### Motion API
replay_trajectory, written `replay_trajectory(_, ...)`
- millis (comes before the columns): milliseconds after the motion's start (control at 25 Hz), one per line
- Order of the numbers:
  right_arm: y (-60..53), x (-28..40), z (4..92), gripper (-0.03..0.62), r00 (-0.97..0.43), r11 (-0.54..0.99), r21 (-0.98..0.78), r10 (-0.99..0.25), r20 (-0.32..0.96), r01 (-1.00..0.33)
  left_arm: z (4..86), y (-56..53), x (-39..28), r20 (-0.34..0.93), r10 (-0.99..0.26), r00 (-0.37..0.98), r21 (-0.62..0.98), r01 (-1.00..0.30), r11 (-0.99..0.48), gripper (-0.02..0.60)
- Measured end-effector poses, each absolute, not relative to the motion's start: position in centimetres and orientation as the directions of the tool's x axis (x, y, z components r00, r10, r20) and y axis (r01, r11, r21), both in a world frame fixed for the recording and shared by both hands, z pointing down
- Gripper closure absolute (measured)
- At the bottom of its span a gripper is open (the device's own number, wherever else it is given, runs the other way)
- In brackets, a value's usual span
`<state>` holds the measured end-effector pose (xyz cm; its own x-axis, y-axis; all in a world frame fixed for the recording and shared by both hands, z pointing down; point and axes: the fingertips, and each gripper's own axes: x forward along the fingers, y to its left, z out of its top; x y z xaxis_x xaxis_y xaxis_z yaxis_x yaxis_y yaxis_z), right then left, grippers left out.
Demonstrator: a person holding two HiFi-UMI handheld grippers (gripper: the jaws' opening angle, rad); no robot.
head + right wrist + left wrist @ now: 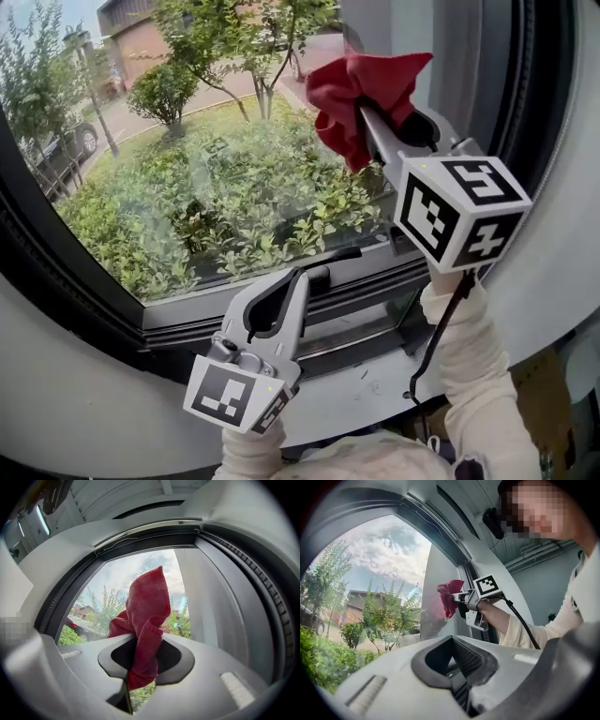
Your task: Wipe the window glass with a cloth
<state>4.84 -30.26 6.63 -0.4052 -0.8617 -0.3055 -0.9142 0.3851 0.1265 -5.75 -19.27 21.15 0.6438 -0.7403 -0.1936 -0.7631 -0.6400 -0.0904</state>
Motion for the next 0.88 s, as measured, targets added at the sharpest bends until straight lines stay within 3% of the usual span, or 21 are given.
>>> replay_trajectory(320,-31.6,14.4,6.0,0.482,-0.324,0.317,0.079,-0.882,-0.341,-0.945,19.7,-20.9,0.2,-0.208,-0.733,0.648,-0.109,-0.76,-0.641,0.581)
replay_trajectory(880,-31.8,15.5,14.9,0.485,-0.304,0.315,0.029,-0.885,-0.354,-0.949,20.1,-22.4,1.9,-0.188,-0.768,0.613,-0.144,-0.79,-0.596,0.581)
